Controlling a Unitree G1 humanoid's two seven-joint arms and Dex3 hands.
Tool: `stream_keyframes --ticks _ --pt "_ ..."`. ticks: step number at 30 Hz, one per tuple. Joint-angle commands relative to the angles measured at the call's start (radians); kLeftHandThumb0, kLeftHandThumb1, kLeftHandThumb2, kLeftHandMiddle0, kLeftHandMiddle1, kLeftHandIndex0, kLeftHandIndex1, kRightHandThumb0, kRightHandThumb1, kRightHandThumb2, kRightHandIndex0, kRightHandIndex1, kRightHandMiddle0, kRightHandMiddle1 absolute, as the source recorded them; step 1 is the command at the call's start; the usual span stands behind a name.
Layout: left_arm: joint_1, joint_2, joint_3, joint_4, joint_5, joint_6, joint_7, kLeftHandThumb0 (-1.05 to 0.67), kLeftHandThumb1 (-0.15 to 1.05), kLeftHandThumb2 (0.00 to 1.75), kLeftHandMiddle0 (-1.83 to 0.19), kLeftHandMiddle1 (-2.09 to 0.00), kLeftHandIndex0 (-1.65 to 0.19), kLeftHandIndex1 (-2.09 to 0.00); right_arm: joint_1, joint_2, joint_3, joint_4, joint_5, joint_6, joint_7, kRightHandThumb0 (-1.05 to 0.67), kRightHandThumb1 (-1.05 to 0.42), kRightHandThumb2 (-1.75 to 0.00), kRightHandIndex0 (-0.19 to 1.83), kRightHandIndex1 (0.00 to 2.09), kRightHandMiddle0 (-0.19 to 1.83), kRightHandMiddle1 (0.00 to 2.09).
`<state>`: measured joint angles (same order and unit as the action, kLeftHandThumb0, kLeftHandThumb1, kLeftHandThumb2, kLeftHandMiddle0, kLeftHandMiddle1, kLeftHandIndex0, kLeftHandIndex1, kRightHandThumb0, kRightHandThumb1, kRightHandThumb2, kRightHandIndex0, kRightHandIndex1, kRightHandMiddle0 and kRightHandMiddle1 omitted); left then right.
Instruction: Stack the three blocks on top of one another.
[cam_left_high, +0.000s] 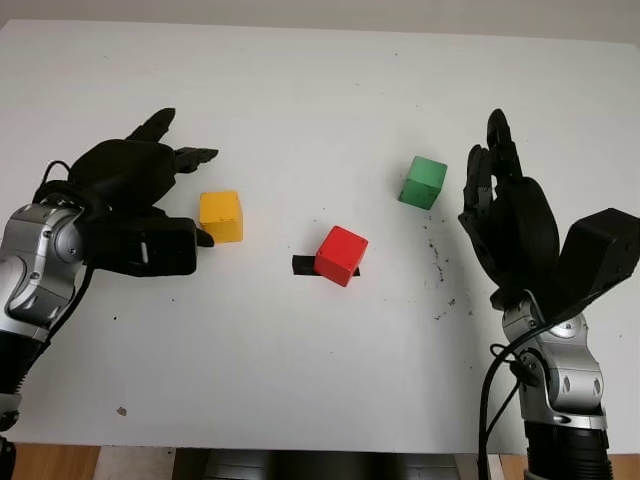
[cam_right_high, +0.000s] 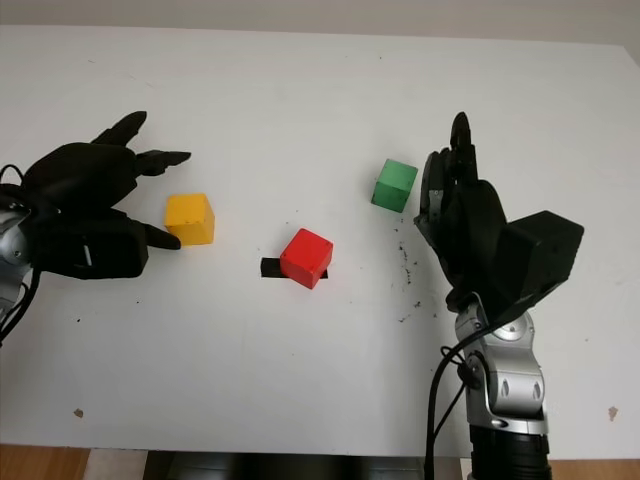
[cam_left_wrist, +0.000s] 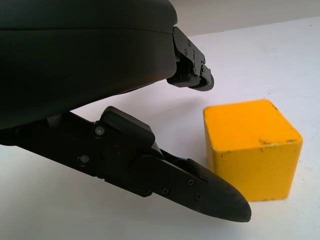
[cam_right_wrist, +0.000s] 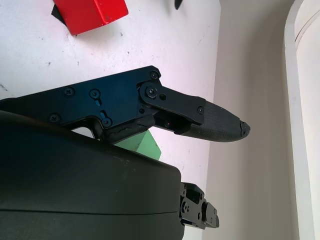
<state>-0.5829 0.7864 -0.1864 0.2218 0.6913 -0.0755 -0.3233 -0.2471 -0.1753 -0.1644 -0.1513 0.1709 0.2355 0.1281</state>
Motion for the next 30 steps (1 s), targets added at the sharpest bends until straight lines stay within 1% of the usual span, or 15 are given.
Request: stream_keyframes --ticks 1,7,8,11,13,16,20,21,22,24,25,27,30 --pt "-0.008 -0.011 -0.002 0.022 -0.01 -0.015 0.018 -0.88 0.97 0.06 0.19 0.0 -0.37 -0.14 0.013 -0.012 -0.008 -0.015 0.003 -0.004 0.003 -0.71 -1.05 -0.68 -0.19 0.0 -0.19 0.0" --pt "-0.011 -0.037 0.005 0.091 -0.062 -0.071 0.057 -0.82 0.97 0.06 0.15 -0.04 -0.5 -0.21 0.016 -0.014 -0.014 -0.018 0.009 0.001 0.009 -0.71 -1.05 -0.67 -0.19 0.0 -0.19 0.0" --pt "-0.012 -0.04 0.004 0.1 -0.069 -0.079 0.061 -0.81 0.98 0.05 0.14 -0.05 -0.49 -0.29 0.016 -0.014 -0.015 -0.019 0.01 0.0 0.009 -0.71 -1.05 -0.67 -0.19 0.0 -0.19 0.0" --pt "-0.014 -0.043 -0.001 0.119 -0.077 -0.097 0.072 -0.81 0.98 0.06 0.13 -0.05 -0.32 -0.71 0.015 -0.013 -0.016 -0.021 0.011 0.004 0.006 -0.71 -1.05 -0.66 -0.19 0.0 -0.19 0.0" --pt "-0.015 -0.045 -0.005 0.129 -0.078 -0.102 0.076 -0.82 0.99 0.06 0.12 -0.06 -0.29 -0.78 0.012 -0.013 -0.017 -0.019 0.015 0.008 0.007 -0.72 -1.05 -0.66 -0.19 0.0 -0.19 0.0" --pt "-0.013 -0.051 -0.005 0.138 -0.083 -0.103 0.08 -0.8 0.99 0.06 0.11 -0.06 -0.29 -0.83 0.013 -0.013 -0.017 -0.02 0.021 0.006 0.008 -0.72 -1.05 -0.65 -0.19 0.0 -0.19 0.0" --pt "-0.006 -0.062 0.003 0.151 -0.102 -0.108 0.092 -0.67 1.0 0.06 0.08 -0.06 -0.32 -0.92 0.012 -0.015 -0.017 -0.019 0.019 0.006 0.004 -0.72 -1.05 -0.65 -0.19 0.0 -0.19 0.0" --pt "-0.005 -0.062 0.003 0.155 -0.104 -0.112 0.1 -0.63 1.02 0.06 0.07 -0.06 -0.32 -0.98 0.012 -0.016 -0.018 -0.019 0.02 0.006 0.004 -0.72 -1.05 -0.65 -0.19 0.0 -0.19 0.0" --pt "-0.004 -0.062 0.003 0.156 -0.104 -0.116 0.109 -0.57 1.04 0.08 0.05 -0.06 -0.31 -1.08 0.013 -0.016 -0.017 -0.02 0.02 0.007 0.003 -0.72 -1.05 -0.65 -0.19 0.0 -0.19 0.0" --pt "-0.002 -0.061 0.003 0.157 -0.1 -0.121 0.127 -0.5 1.04 0.1 0.03 -0.06 -0.29 -1.22 0.012 -0.017 -0.016 -0.021 0.018 0.009 0.001 -0.72 -1.05 -0.65 -0.19 0.0 -0.19 0.0" --pt "0.0 -0.061 0.003 0.158 -0.097 -0.126 0.141 -0.46 1.05 0.11 0.01 -0.06 -0.26 -1.34 0.011 -0.017 -0.015 -0.021 0.017 0.01 0.0 -0.72 -1.05 -0.65 -0.19 0.0 -0.19 0.0" --pt "0.001 -0.064 0.004 0.164 -0.094 -0.136 0.166 -0.43 1.05 0.11 -0.02 -0.06 -0.23 -1.48 0.008 -0.018 -0.014 -0.019 0.016 0.012 -0.003 -0.72 -1.05 -0.65 -0.19 0.0 -0.19 0.0" --pt "0.003 -0.07 0.014 0.18 -0.116 -0.156 0.185 -0.42 1.05 0.09 -0.06 -0.07 -0.21 -1.55 0.005 -0.022 -0.013 -0.013 0.017 0.008 0.002 -0.72 -1.05 -0.65 -0.19 0.0 -0.19 0.0"
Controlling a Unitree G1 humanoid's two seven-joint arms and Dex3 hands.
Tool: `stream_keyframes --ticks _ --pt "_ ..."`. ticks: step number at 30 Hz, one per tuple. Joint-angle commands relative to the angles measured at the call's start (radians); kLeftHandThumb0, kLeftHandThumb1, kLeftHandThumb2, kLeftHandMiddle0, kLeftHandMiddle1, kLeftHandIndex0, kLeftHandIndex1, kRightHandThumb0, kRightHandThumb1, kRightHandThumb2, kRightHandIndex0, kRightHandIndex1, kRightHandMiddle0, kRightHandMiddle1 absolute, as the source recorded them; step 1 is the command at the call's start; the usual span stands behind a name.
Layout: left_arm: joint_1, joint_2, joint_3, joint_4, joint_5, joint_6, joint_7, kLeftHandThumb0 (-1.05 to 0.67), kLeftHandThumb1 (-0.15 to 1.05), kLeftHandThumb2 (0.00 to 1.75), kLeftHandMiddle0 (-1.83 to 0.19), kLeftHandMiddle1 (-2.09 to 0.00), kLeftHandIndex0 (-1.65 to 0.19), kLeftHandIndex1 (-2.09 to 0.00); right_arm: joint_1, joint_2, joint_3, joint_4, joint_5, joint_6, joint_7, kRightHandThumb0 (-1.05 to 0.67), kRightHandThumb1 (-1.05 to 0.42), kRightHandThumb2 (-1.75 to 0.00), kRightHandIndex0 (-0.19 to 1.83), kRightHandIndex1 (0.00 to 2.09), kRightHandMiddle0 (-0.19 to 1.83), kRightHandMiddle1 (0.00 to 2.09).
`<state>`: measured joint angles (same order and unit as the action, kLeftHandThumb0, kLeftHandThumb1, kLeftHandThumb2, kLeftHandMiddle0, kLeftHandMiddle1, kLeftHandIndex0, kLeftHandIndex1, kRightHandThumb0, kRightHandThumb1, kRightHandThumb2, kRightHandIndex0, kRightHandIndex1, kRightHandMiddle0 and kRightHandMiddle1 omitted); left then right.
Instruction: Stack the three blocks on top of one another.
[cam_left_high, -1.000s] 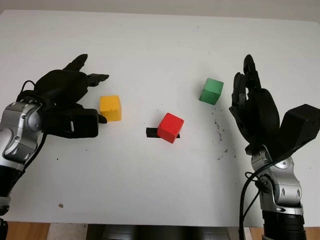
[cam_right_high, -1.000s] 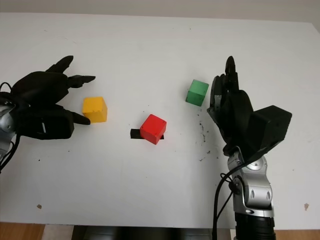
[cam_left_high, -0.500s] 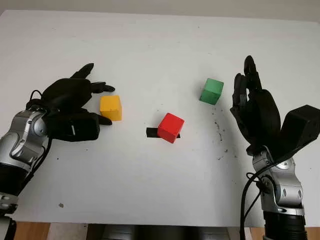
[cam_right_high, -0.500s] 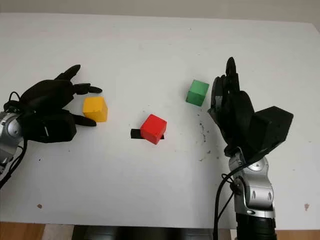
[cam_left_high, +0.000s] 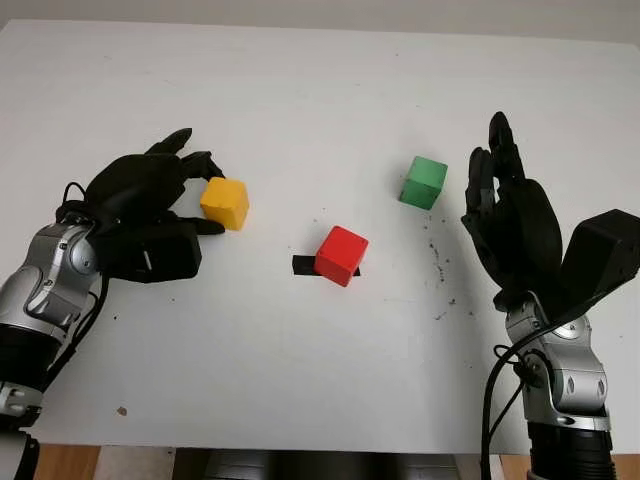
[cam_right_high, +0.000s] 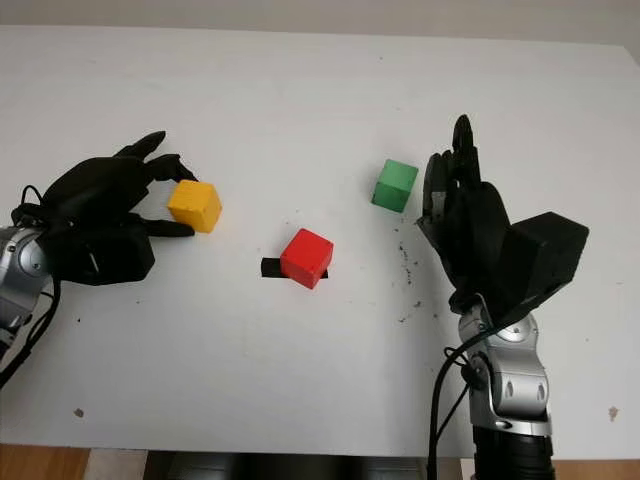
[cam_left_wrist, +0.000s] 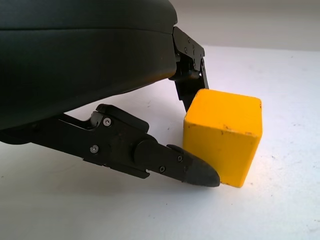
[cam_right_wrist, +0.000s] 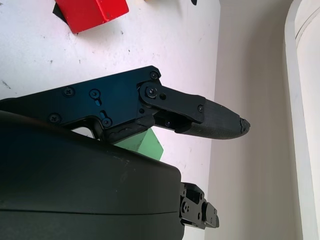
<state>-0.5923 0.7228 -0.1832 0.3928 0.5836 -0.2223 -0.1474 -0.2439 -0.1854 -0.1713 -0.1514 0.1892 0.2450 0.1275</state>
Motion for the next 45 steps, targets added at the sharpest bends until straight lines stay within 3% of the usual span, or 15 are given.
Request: stream_keyframes --ticks 1,10,15,19,26,40,45 --pt "0.013 -0.009 0.016 0.013 -0.021 -0.012 0.01 -0.43 1.05 0.09 -0.07 -0.07 -0.2 -1.59 0.001 -0.012 -0.006 -0.01 0.0 -0.007 0.005 -0.71 -1.05 -0.66 -0.19 0.0 -0.19 0.0" --pt "0.028 -0.02 0.043 0.029 -0.09 -0.017 0.005 -0.47 1.05 0.09 -0.12 -0.06 -0.18 -1.64 -0.006 -0.006 -0.006 -0.001 0.003 -0.008 0.002 -0.7 -1.05 -0.66 -0.19 0.0 -0.19 0.0" --pt "0.039 -0.048 0.086 0.01 -0.219 0.031 -0.088 -0.45 1.05 0.07 -0.1 -0.05 -0.17 -1.68 -0.008 -0.008 0.0 -0.001 -0.004 -0.007 0.001 -0.7 -1.05 -0.67 -0.19 0.0 -0.19 0.0" --pt "0.055 -0.066 0.122 -0.041 -0.314 0.086 -0.158 -0.45 1.05 0.07 -0.09 -0.05 -0.18 -1.66 -0.009 -0.006 0.0 0.003 -0.007 -0.014 -0.003 -0.69 -1.05 -0.65 -0.19 0.0 -0.19 0.0" --pt "0.086 -0.084 0.164 -0.115 -0.407 0.058 -0.201 -0.48 1.05 0.1 -0.07 -0.05 -0.18 -1.62 -0.01 -0.002 -0.001 0.008 -0.006 -0.016 -0.004 -0.68 -1.05 -0.66 -0.19 0.0 -0.19 0.0" --pt "0.125 -0.126 0.189 -0.218 -0.449 0.056 -0.201 -0.47 1.05 0.12 -0.08 -0.06 -0.17 -1.59 0.009 -0.004 0.002 -0.009 -0.006 -0.015 -0.005 -0.66 -1.05 -0.67 -0.19 0.0 -0.19 0.0" --pt "0.15 -0.162 0.21 -0.322 -0.484 0.085 -0.198 -0.49 1.05 0.13 -0.1 -0.06 -0.15 -1.66 0.015 -0.001 0.004 -0.014 -0.01 -0.014 -0.011 -0.66 -1.05 -0.67 -0.19 0.0 -0.19 0.0"
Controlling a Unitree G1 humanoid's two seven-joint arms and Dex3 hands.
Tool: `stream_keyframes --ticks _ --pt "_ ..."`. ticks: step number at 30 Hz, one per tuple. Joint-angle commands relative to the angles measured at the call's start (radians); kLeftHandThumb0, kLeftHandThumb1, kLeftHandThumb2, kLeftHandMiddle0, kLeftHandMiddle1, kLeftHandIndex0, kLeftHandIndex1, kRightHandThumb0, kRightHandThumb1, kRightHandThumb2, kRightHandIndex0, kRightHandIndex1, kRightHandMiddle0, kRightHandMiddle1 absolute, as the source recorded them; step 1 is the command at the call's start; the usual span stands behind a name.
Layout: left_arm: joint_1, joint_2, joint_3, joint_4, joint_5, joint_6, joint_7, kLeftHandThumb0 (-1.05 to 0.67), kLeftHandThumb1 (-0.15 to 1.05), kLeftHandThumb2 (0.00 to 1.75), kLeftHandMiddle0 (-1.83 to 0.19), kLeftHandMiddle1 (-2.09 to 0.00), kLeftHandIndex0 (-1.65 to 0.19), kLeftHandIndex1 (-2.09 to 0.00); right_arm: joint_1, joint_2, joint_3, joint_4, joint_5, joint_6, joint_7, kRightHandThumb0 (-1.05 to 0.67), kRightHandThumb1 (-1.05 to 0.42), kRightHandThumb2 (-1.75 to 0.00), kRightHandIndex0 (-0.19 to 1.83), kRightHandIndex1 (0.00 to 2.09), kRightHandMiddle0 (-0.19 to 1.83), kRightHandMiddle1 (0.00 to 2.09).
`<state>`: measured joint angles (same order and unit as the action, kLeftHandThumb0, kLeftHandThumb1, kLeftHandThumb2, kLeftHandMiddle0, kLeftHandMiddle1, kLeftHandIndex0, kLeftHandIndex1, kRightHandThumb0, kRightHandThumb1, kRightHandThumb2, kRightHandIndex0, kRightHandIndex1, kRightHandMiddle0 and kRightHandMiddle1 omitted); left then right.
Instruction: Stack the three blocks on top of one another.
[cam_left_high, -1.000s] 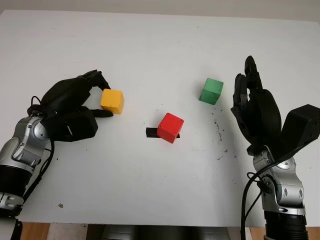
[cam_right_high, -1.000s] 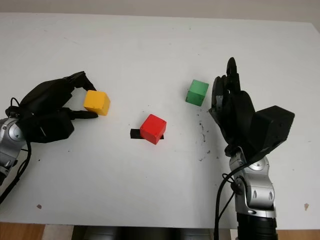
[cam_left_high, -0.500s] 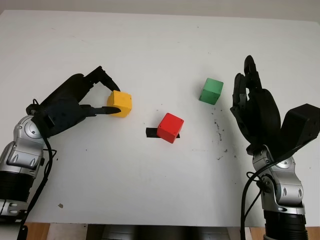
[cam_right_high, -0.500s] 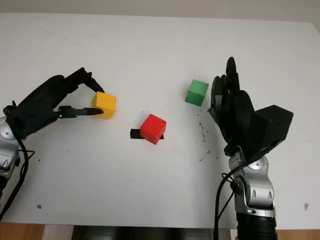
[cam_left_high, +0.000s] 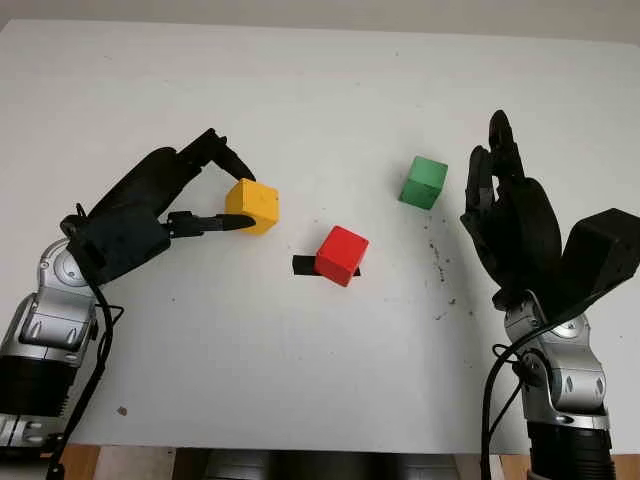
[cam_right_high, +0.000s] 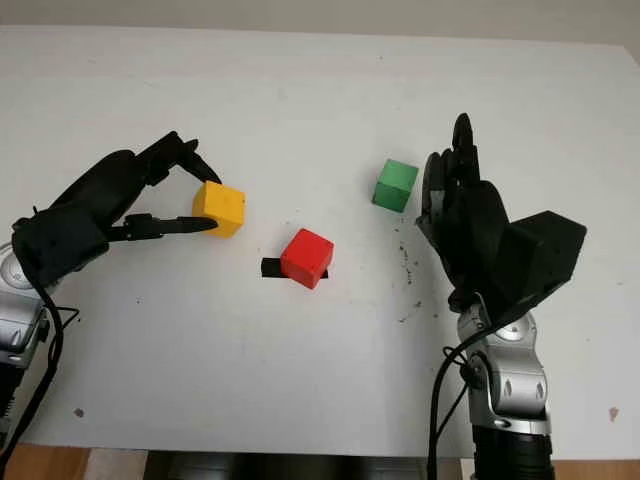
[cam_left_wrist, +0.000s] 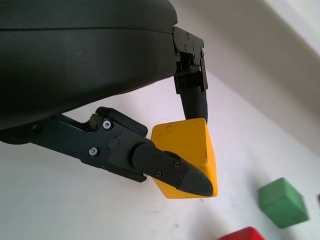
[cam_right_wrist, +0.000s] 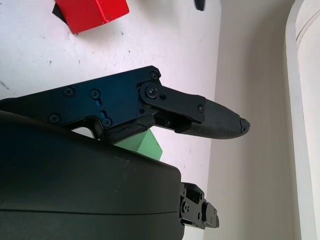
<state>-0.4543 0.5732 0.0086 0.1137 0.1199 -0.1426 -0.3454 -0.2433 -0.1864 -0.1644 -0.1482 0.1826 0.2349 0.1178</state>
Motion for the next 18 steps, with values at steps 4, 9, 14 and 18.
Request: stream_keyframes --ticks 4,9,14,18 --pt "0.03 -0.057 0.035 -0.137 -0.139 0.113 -0.046 -0.47 1.05 0.1 -0.12 -0.06 -0.18 -1.64 0.013 0.002 0.003 -0.009 -0.006 -0.013 -0.001 -0.65 -1.05 -0.68 -0.19 0.0 -0.19 0.0" --pt "0.039 -0.118 0.041 -0.185 -0.24 0.194 -0.065 -0.48 1.05 0.07 -0.15 -0.07 -0.24 -1.62 0.014 0.006 0.008 -0.008 -0.007 -0.016 0.0 -0.65 -1.05 -0.69 -0.19 0.0 -0.19 0.0" --pt "0.043 -0.168 0.029 -0.204 -0.293 0.236 -0.083 -0.48 1.05 0.06 -0.16 -0.06 -0.29 -1.57 0.023 0.009 0.01 -0.02 -0.011 -0.012 -0.005 -0.64 -1.05 -0.7 -0.19 0.0 -0.19 0.0" --pt "0.044 -0.191 0.011 -0.197 -0.304 0.234 -0.112 -0.5 1.05 0.08 -0.13 -0.04 -0.3 -1.57 0.031 0.01 0.008 -0.025 -0.008 -0.014 -0.003 -0.62 -1.05 -0.71 -0.19 0.0 -0.19 0.0"
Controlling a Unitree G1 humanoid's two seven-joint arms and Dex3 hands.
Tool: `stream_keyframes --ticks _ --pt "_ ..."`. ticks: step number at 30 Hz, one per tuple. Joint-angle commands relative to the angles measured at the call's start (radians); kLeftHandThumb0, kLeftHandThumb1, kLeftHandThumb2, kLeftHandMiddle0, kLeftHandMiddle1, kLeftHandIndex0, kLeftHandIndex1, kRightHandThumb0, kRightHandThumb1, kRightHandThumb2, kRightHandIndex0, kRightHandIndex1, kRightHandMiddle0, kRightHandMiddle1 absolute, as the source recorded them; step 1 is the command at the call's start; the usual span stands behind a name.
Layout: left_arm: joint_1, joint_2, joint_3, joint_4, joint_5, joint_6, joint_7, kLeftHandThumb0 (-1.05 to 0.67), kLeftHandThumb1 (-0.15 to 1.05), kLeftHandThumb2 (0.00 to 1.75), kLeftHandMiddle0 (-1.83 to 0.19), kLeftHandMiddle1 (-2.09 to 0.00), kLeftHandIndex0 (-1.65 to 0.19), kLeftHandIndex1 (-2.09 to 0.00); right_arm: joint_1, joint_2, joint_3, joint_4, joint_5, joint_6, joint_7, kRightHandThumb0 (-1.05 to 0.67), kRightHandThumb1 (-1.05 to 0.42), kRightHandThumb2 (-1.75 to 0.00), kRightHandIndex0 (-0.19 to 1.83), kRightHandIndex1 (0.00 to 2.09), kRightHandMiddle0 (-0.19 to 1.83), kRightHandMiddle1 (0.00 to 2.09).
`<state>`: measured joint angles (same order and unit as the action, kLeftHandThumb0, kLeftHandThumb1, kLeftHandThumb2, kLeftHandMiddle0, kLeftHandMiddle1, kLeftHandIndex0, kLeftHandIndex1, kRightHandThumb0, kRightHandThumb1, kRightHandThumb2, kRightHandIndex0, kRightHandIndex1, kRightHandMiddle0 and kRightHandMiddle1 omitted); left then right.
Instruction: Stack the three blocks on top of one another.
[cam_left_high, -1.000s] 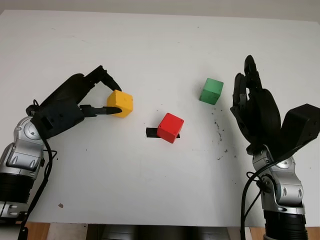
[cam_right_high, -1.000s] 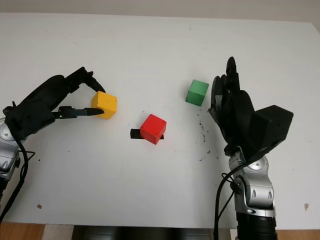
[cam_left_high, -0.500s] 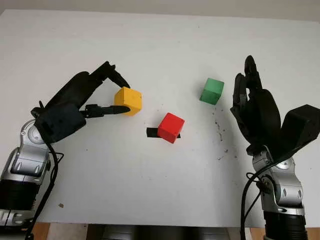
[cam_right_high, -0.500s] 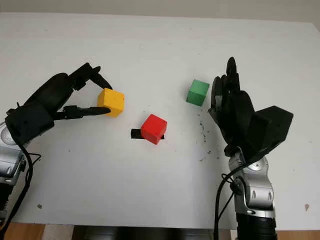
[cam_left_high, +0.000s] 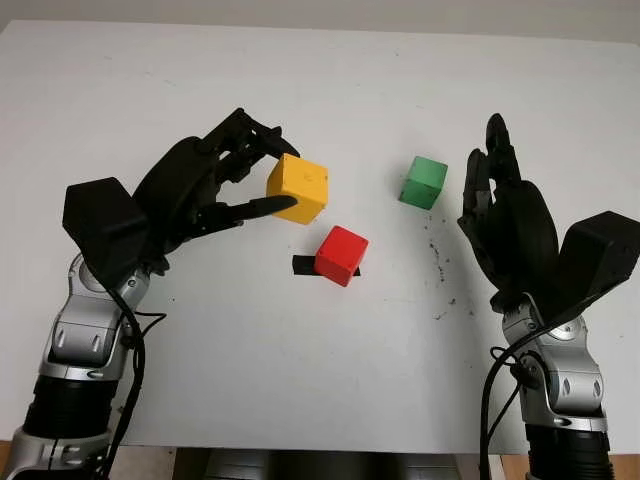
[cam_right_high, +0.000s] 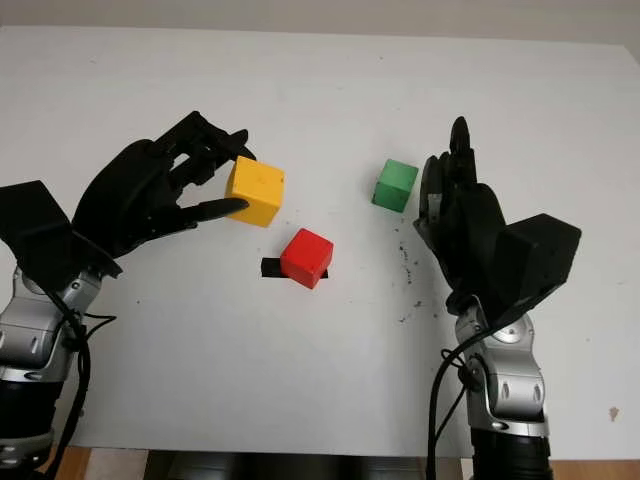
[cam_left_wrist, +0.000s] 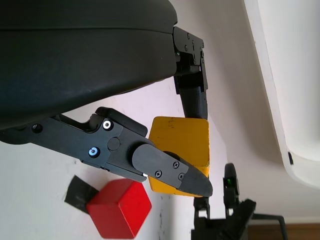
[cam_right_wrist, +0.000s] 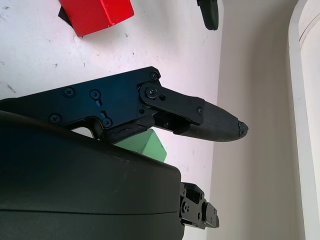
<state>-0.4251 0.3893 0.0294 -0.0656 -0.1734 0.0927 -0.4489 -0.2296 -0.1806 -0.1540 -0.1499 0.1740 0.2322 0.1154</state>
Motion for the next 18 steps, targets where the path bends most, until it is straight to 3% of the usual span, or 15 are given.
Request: stream_keyframes --ticks 1,18 --pt "0.017 -0.014 -0.015 -0.016 -0.01 -0.004 -0.015 -0.49 1.05 0.09 -0.13 -0.04 -0.29 -1.57 0.018 0.004 -0.002 -0.026 0.002 -0.008 -0.001 -0.63 -1.05 -0.71 -0.19 0.0 -0.19 0.0" --pt "-0.009 -0.097 -0.135 0.133 0.157 -0.186 0.006 -0.54 1.05 0.08 -0.12 -0.05 -0.26 -1.72 0.023 0.011 -0.004 -0.026 0.003 -0.019 0.001 -0.61 -1.05 -0.72 -0.19 0.0 -0.19 0.0"
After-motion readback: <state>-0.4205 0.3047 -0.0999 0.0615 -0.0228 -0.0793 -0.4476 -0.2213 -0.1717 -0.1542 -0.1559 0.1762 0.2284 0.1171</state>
